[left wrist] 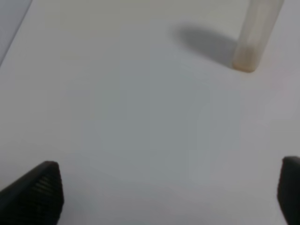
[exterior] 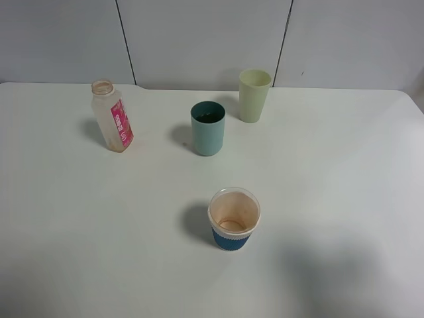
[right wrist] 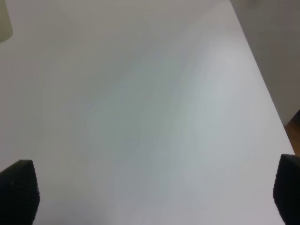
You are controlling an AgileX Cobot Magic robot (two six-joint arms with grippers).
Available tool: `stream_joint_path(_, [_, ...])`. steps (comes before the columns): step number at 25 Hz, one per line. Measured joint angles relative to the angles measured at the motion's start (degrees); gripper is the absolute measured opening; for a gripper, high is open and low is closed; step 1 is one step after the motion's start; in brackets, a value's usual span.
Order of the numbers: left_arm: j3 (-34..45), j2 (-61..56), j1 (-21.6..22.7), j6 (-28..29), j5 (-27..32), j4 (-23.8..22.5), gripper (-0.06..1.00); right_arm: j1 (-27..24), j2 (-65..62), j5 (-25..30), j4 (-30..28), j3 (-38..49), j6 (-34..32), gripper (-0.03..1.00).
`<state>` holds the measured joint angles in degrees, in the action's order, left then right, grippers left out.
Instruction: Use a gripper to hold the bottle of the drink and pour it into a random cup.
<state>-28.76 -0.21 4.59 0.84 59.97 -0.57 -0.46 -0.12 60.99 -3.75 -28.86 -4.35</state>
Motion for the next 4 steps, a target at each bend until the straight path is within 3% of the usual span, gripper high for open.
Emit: stream_joint_path(4, [0.0, 0.0, 0.0, 0.0, 0.0, 0.0, 0.87, 0.0, 0.0, 0.0, 0.0, 0.0, 0.0, 1.00])
